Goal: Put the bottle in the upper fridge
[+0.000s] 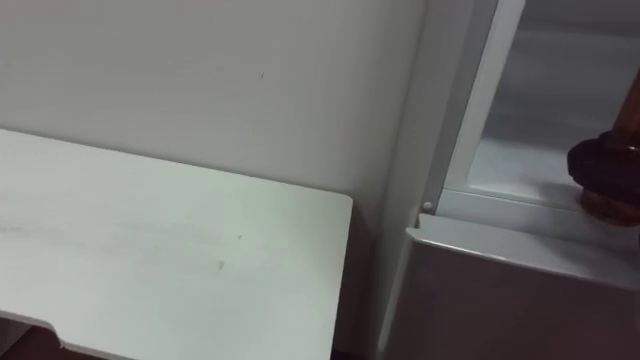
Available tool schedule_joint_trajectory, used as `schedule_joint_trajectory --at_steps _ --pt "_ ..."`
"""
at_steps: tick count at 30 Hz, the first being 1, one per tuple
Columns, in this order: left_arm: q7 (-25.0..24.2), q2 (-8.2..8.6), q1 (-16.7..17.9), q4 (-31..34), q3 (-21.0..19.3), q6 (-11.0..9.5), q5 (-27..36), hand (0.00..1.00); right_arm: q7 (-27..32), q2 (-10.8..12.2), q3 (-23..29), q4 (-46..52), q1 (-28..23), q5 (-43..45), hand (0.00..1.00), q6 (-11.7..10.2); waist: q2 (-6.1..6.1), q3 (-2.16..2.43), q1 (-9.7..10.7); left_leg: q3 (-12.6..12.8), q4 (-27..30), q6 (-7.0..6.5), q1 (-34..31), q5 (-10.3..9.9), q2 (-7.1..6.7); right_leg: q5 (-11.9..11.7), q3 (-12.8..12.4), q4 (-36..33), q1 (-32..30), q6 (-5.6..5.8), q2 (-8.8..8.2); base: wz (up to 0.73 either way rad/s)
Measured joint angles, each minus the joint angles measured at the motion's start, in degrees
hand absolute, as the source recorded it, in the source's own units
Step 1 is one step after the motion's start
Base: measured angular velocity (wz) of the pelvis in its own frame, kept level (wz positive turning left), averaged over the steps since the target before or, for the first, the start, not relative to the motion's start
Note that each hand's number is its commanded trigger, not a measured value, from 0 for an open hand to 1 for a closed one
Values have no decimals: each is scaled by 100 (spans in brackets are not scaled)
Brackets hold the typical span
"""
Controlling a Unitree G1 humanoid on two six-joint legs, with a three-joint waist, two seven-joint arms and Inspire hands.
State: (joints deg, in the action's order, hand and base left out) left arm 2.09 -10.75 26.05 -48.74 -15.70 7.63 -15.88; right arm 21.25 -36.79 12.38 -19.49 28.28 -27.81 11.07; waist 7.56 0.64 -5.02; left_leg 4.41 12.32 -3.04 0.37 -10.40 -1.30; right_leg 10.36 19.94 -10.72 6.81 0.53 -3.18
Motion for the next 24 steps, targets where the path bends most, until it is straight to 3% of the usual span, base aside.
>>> schedule_joint_trajectory --at_steps 4,11,14,24 --pt "6 -1 30 92 10 -2 27 0 145 -53 -45 -119 151 -169 100 -2 -32 -35 -40 -163 111 -10 -149 11 -38 2 33 6 -28 3 -13 19" --pt "51 -19 54 225 19 -14 58 0 490 -213 -489 -300 674 -430 100 -41 -90 -10 -159 -253 209 -10 -563 99 -55 -16 85 -5 -372 -26 -7 9" --pt "154 -18 100 246 33 -8 59 0 696 -251 -693 -469 899 -547 100 -85 -118 -23 -174 -310 242 -2 -594 109 -57 -18 148 -12 -371 -29 -1 11" --pt "195 -39 51 942 72 225 18 0 240 -533 -932 -1700 1348 -990 100 -361 -148 -51 -186 -547 546 21 -908 93 -63 -40 365 -1 -409 -65 31 13"
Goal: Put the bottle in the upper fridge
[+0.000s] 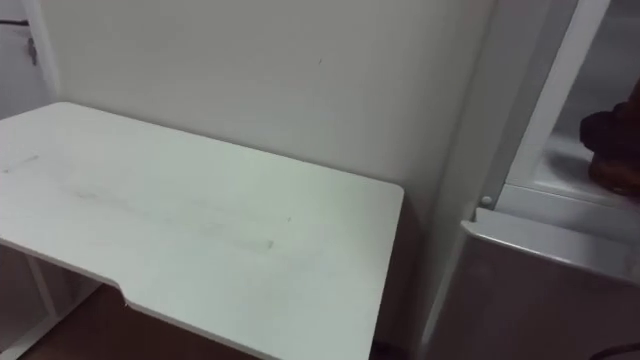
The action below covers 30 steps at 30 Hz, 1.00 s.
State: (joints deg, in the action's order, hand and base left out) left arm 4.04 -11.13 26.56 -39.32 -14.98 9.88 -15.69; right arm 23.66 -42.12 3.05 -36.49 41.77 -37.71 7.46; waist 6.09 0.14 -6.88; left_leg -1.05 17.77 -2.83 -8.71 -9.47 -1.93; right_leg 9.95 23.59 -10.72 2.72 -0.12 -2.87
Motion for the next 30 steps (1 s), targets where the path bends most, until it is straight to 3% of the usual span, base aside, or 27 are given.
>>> schedule_joint_trajectory --at_steps 2,5,6,7,9,16,25,30 --pt "5 -46 -66 0 58 61 54 0 -243 -182 -182 -339 97 -78 100 -55 -5 0 -77 -5 77 11 -85 -5 10 -2 -8 13 -54 -9 -1 4" --pt "1 -218 -82 0 277 220 207 0 -445 -268 -359 -954 279 -164 100 -215 -3 -4 -171 -12 172 10 -141 -3 29 9 12 96 -79 0 12 4" --pt "-25 -286 -81 0 349 268 264 0 -503 -303 -374 -1132 334 -198 91 -260 -4 -4 -227 -23 201 10 -162 -2 34 12 16 96 -98 6 18 3" --pt "-49 -316 -81 0 376 280 265 0 -529 -329 -380 -1195 347 -220 52 -268 -2 -3 -262 -26 206 13 -163 2 35 8 16 96 -111 2 20 -5" --pt "-96 -360 -74 0 407 323 265 0 -588 -369 -406 -1364 435 -247 1 -276 -1 -4 -306 -26 207 8 -191 27 36 -13 20 94 -148 3 19 -2" --pt "-82 -395 -83 -4 549 389 271 0 -703 -382 -416 -1657 500 -247 0 -438 4 -6 -334 -30 208 -8 -216 51 28 -59 26 100 -168 19 14 0" --pt "-72 -428 -130 -4 637 378 386 0 -1071 -381 -575 -1730 394 -29 0 -444 68 -18 -308 10 187 -25 -3 39 30 -28 12 111 49 -18 15 1" --pt "-126 -431 -134 -26 620 386 439 0 -1362 -415 -577 -1725 380 215 0 -369 96 -2 -282 42 142 2 26 23 32 -15 8 108 47 -22 5 0"
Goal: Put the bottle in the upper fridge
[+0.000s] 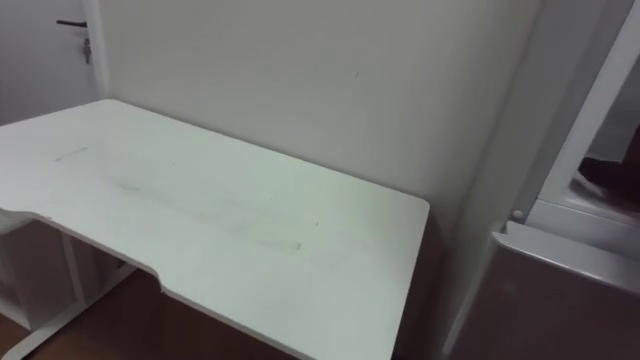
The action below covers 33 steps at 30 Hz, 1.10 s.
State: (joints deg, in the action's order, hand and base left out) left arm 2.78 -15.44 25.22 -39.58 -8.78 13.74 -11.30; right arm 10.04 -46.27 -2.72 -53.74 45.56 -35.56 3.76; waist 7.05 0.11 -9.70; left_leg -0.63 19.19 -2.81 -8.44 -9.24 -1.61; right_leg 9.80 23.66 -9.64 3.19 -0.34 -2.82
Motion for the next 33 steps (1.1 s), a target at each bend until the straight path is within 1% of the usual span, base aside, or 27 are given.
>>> schedule_joint_trajectory --at_steps 3,6,10,12,15,18,20,23,26,29,31,33 --pt "0 -2 11 -52 -12 7 2 0 -131 -2 1 24 -74 189 0 27 30 19 -3 28 -37 -21 52 12 -3 -3 -42 5 26 -5 -2 -4" --pt "0 -9 45 -82 -18 14 62 0 -266 -5 4 104 -121 298 0 136 47 28 11 29 -51 -30 135 0 -9 10 -98 14 100 6 -1 0" --pt "-2 -8 60 -82 -24 14 60 0 -441 -5 4 169 -123 336 0 268 87 57 26 68 -144 -27 223 1 -8 18 -163 16 120 8 -5 -8" --pt "-9 -5 78 -84 -23 14 60 0 -520 -5 4 237 -132 341 0 336 91 58 25 132 -184 -27 287 0 -5 21 -183 26 152 9 -5 -10" --pt "-7 -5 90 -89 -58 16 59 0 -594 -4 20 365 -232 415 0 369 94 60 54 169 -261 -30 429 -13 -19 20 -175 94 291 22 -8 -2" --pt "-3 5 82 -112 -60 14 54 0 -612 -3 24 524 -254 415 0 400 93 60 152 157 -259 -31 419 -20 -24 21 -168 99 302 24 -1 1" --pt "-3 9 70 -185 -72 9 46 0 -724 -3 194 754 -434 392 0 441 87 58 182 171 -259 -30 471 -51 -23 17 -165 104 356 27 6 0" --pt "-3 12 79 -223 -100 9 47 0 -793 -3 248 1040 -620 388 0 447 71 60 229 185 -258 -34 524 -93 -23 30 -167 113 415 42 4 -1" --pt "5 22 78 -223 -128 9 46 0 -937 -3 257 1183 -625 404 0 467 42 60 333 183 -258 -42 523 -108 -27 32 -168 105 448 46 3 0" --pt "9 24 80 -223 -128 9 48 0 -1057 -3 270 1234 -636 401 0 491 13 58 378 170 -298 -46 593 -123 -26 30 -164 92 500 50 -4 0" --pt "23 24 77 -223 -133 8 48 0 -1152 -3 270 1240 -651 388 0 507 14 65 394 171 -360 -46 647 -123 -26 28 -159 85 532 54 -8 0" --pt "23 25 73 -225 -136 3 50 0 -1240 -3 270 1351 -668 424 0 530 21 69 467 161 -387 -42 659 -121 -26 28 -156 82 534 54 -7 0"
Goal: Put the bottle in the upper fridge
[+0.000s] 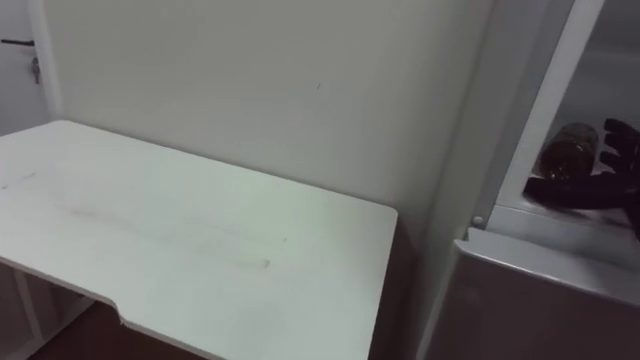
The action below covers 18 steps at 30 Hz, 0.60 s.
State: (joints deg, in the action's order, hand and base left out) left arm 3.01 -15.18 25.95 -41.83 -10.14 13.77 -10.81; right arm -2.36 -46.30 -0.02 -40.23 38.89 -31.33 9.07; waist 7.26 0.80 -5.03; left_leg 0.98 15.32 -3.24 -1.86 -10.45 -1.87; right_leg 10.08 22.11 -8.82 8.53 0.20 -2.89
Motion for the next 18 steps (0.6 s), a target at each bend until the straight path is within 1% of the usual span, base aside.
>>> schedule_joint_trajectory --at_steps 3,4,6,8,10,13,14,15,16,17,18 --pt "8 13 -3 -24 -99 -13 -4 0 -30 -1 45 384 -240 51 0 20 26 19 45 35 -63 13 46 10 7 0 -20 2 -1 0 1 -7" --pt "14 13 -10 -60 -111 -41 -5 0 -28 -1 84 589 -340 108 0 51 56 39 66 50 -76 15 49 11 12 1 -20 2 -8 1 1 -11" --pt "14 15 -40 -153 -110 -67 -5 0 -26 -1 90 798 -420 156 0 52 45 32 80 110 -90 20 59 23 21 1 -64 2 -32 1 1 -17" --pt "10 16 -65 -316 -111 -143 -8 0 -21 -1 90 964 -436 166 0 53 20 16 110 195 -156 15 140 32 25 1 -152 3 -22 1 -5 -20" --pt "-15 13 -67 -384 -129 -176 -19 0 -3 -2 122 1112 -438 166 0 53 27 15 199 208 -199 13 142 33 21 1 -173 1 -40 1 -8 -8" --pt "-129 18 -66 -391 -140 -197 -148 0 140 -2 181 1652 -511 384 0 50 29 13 349 264 -217 14 150 34 30 1 -231 2 -60 1 -3 -8" --pt "-131 22 -105 -390 -141 -236 -199 0 221 -2 228 1903 -579 437 0 39 14 11 360 301 -211 14 151 34 41 0 -267 1 -68 1 3 -20" --pt "-130 32 -144 -391 -140 -264 -235 0 282 -2 262 2130 -603 470 0 25 -16 -2 375 353 -200 13 150 31 56 -1 -319 -1 -82 -1 7 -18" --pt "-126 38 -182 -390 -140 -280 -235 0 317 -2 264 2242 -605 494 0 10 -16 -1 377 358 -198 12 148 29 56 -2 -326 -2 -84 -2 7 -10" --pt "-108 50 -277 -387 -142 -309 -242 0 379 -1 315 2460 -654 529 0 -32 -43 -18 403 360 -197 12 147 30 55 -4 -334 -5 -84 -1 5 -3" --pt "-94 60 -328 -386 -142 -336 -243 0 415 0 357 2568 -682 541 0 -52 -53 -25 420 373 -197 10 151 29 55 -4 -347 -6 -86 -1 3 -4"
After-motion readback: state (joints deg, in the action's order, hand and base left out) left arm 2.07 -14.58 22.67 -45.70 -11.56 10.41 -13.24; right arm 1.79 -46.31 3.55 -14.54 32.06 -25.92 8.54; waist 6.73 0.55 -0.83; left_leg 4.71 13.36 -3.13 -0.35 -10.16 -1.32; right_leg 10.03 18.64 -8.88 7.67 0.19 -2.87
